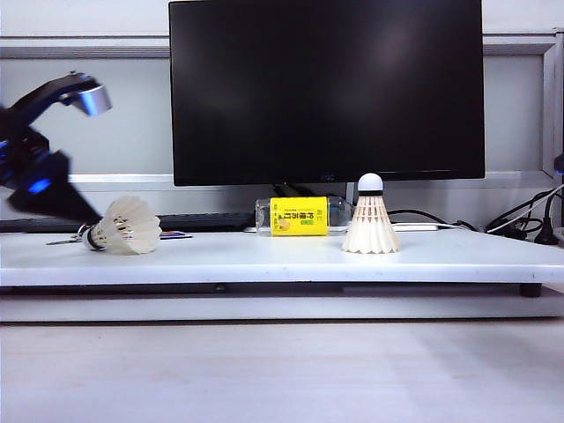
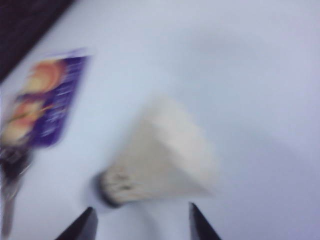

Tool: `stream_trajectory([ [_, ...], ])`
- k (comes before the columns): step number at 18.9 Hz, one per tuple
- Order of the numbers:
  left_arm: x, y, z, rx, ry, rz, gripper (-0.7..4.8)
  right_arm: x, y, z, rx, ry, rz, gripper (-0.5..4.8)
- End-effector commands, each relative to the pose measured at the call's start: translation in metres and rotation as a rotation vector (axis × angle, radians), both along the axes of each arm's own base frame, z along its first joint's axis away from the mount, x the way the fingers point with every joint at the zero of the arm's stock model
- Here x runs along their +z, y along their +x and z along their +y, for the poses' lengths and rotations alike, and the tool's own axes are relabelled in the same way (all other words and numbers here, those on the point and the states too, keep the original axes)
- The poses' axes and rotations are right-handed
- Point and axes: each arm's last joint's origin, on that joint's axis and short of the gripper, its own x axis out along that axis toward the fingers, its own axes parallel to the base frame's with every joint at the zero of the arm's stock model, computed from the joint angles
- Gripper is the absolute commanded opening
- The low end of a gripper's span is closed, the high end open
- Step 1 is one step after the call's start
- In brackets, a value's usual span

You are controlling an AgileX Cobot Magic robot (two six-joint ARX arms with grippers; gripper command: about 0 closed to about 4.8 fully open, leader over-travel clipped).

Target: Stack the badminton balls on the table vertically.

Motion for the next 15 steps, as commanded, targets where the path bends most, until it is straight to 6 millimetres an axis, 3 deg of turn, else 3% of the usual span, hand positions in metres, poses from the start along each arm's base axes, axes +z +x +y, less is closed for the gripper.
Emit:
stream_trajectory([
  [1,0.017,0.007,-0.001,0.256,-0.256,0.099,2.66,0.001,0.000,0.000,-0.002,0.002,-0.002,0.84],
  [3,0.024,0.009,-0.002,0.383,-0.462,0.217,3.36,0.001,0.000,0.000,-0.007,0.001,-0.002,0.84],
  [7,0.021,0.003,-0.023,0.458,-0.607,0.387,3.44,0.000,0.000,0.000,-0.020,-0.001,-0.001,0.84],
  [11,0.019,-0.012,-0.050,0.620,-0.562,0.408,3.17,0.000,0.000,0.000,-0.020,-0.001,0.004,0.84],
  [12,0.020,-0.017,-0.056,0.653,-0.536,0.391,2.75,0.000,0.000,0.000,-0.020,-0.001,0.004,0.84],
  [15,0.028,-0.033,-0.069,0.755,-0.436,0.256,2.69,0.000,0.000,0.000,-0.019,-0.001,0.005,0.84],
])
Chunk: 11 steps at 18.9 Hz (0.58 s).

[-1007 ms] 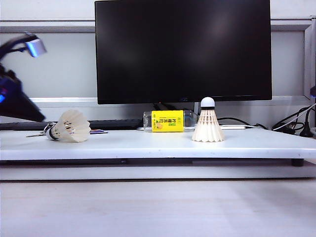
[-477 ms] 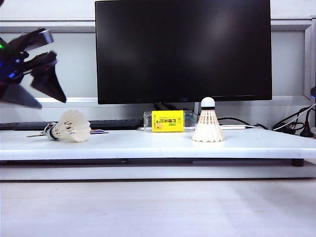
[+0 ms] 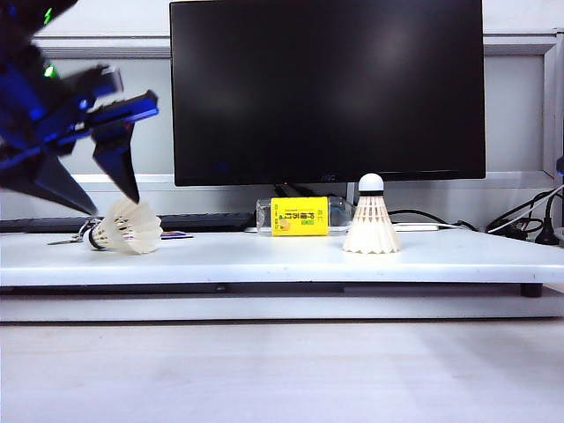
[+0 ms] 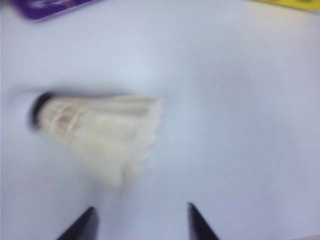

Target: Stack the badminton balls on the table vertically.

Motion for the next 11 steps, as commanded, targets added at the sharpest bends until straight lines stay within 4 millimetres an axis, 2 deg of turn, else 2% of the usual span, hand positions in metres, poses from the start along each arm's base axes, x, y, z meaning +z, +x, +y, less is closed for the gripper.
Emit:
stream_trajectory([
  [1,0.0081,-0.0095,-0.0082,0.130,0.140,-0.081,2.69,0.0000,-0.0002,0.0000,-0.001,0.001,0.004,0.84],
  [11,0.0084,-0.0112,-0.0109,0.318,0.067,-0.102,2.70,0.0000,-0.0002,0.0000,-0.001,0.001,0.004,0.84],
])
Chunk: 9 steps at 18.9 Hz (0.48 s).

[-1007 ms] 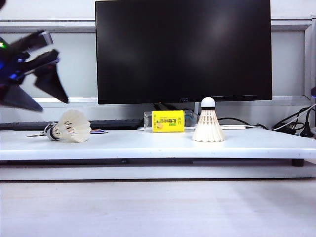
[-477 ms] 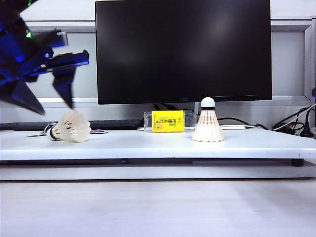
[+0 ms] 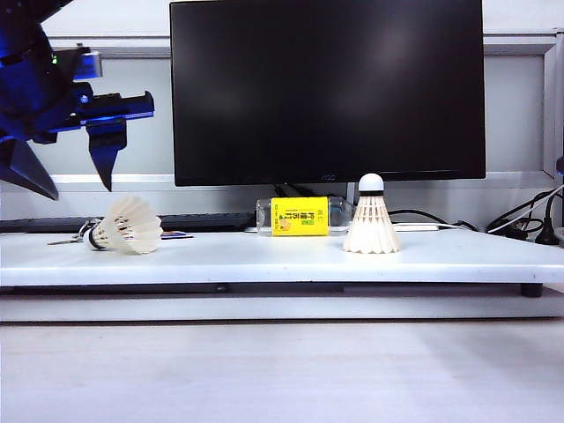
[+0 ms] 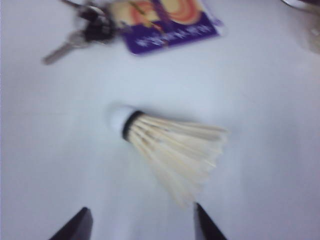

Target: Stack the badminton balls on the table vertically.

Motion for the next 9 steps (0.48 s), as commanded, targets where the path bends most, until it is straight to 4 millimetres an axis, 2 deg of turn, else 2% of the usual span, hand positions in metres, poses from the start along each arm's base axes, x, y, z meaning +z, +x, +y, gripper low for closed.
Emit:
stream_trajectory([
  [1,0.003,0.001,0.000,0.055,-0.017,-0.026,2.70,0.000,0.000,0.000,-0.002,0.002,0.003,0.84],
  [3,0.002,0.001,-0.001,0.066,-0.021,-0.031,2.70,0.000,0.000,0.000,-0.002,0.002,0.003,0.84],
  [7,-0.007,-0.003,-0.023,0.048,0.040,-0.051,2.69,0.000,0.000,0.000,-0.001,0.002,0.003,0.84],
  [9,-0.012,-0.004,-0.027,0.068,0.096,-0.056,2.69,0.000,0.000,0.000,0.002,0.002,0.003,0.84],
])
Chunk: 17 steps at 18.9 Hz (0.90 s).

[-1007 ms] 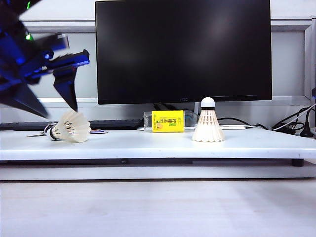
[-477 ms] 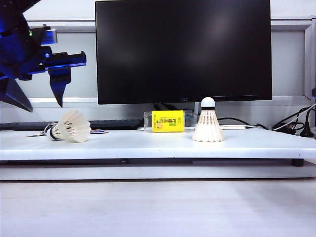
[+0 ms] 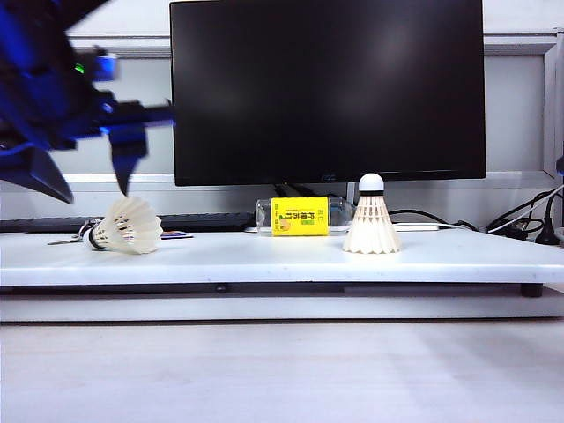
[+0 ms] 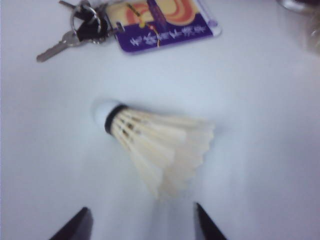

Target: Stack the badminton balls on the table vertically.

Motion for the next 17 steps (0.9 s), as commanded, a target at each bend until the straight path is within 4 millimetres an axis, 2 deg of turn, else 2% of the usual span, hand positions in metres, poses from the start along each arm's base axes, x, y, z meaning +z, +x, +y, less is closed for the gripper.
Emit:
stream_trajectory([
  [1,-0.001,0.001,-0.002,0.053,0.063,-0.028,2.70,0.000,0.000,0.001,0.011,0.001,0.003,0.84],
  [13,-0.008,-0.003,0.007,0.128,0.255,0.013,2.69,0.000,-0.001,0.003,0.035,0.001,0.003,0.84],
  [17,-0.008,-0.002,0.007,0.122,0.197,0.025,2.69,0.000,-0.001,0.003,0.035,0.001,0.003,0.84],
])
